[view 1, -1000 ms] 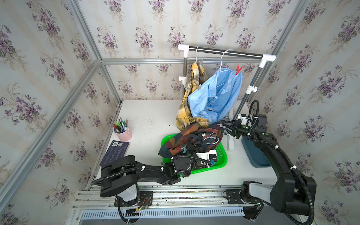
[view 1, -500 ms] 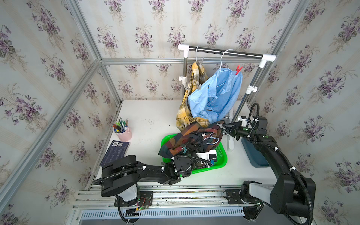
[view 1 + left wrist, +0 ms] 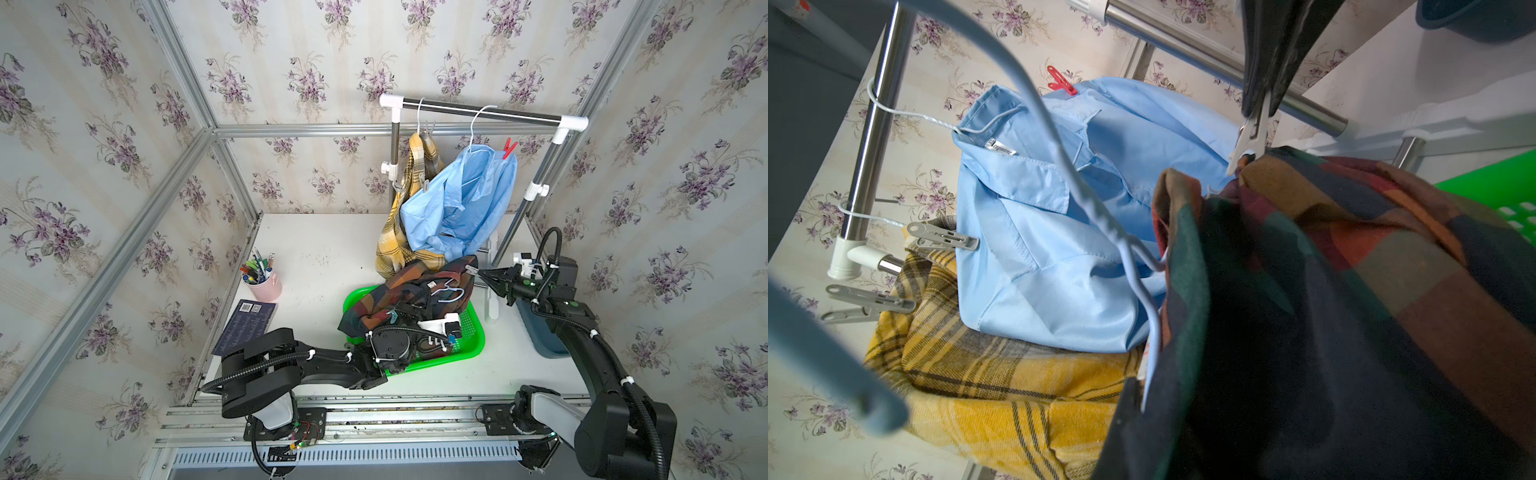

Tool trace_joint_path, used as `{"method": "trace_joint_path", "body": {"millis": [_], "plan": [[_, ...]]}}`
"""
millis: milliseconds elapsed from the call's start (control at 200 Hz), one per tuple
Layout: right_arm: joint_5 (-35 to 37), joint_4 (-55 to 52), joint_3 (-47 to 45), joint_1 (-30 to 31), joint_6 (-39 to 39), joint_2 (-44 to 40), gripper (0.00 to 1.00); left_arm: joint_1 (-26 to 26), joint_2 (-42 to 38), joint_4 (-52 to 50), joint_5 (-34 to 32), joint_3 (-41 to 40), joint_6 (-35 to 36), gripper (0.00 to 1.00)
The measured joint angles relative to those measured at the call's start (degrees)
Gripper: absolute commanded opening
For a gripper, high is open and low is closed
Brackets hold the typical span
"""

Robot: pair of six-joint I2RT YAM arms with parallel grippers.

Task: Remove the clothespins securing long-sleeve shirts to the hanger
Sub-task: Remove the clamp from the hanger, then place the clamp in the storage box.

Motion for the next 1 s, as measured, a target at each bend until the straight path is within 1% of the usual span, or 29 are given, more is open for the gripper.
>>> {"method": "trace_joint_path", "body": {"millis": [145,250,395,500,580,694,789,869,899,949,999], "plan": [[0.02,-2.99,0.17,-4.22,-1.84,-2.78,0.0,2.03,-1.09,-2.36,-0.96,0.42,-2.19,0.0],[1.16,-6.05,2.21,-9.35,-5.03,-3.41,0.0,2.73,-2.49,-4.15,-2.21,0.66,-4.24,0.0],[8.33,-8.7,3.98,-18.14,-10.08,-1.9,0.0,2.45,-5.79,-9.09,-3.41,0.2,-7.65,0.0],[16.59,-9.27,3.3,-22.56,-13.55,0.52,0.0,2.27,-8.72,-12.92,-3.39,0.46,-10.91,0.0],[22.51,-9.18,1.84,-23.96,-15.1,3.32,0.0,2.29,-10.73,-16.02,-3.28,0.52,-12.41,0.0],[30.75,-8.09,-0.48,-24.24,-16.37,6.51,0.0,1.92,-12.76,-16.96,-3.23,0.52,-14.27,0.0],[35.26,-5.62,-1.68,-24.33,-16.76,9.73,0.0,1.66,-13.35,-18.23,-2.82,0.52,-14.88,0.0],[37.55,-3.17,-2.67,-24.2,-16.74,12.76,0.0,1.62,-13.73,-19.28,-2.6,0.74,-15.85,0.0],[38.07,-2.54,-2.78,-23.96,-16.72,13.9,0.05,1.62,-13.75,-19.47,-2.62,0.87,-16.02,0.0],[39.12,-1.33,-2.8,-23.06,-16.63,15.72,0.2,1.64,-13.75,-19.85,-2.58,1.09,-16.28,0.0],[39.28,0.11,-2.78,-21.53,-16.26,17.03,0.32,1.64,-13.55,-20.13,-2.34,1.31,-16.65,0.0]]}}
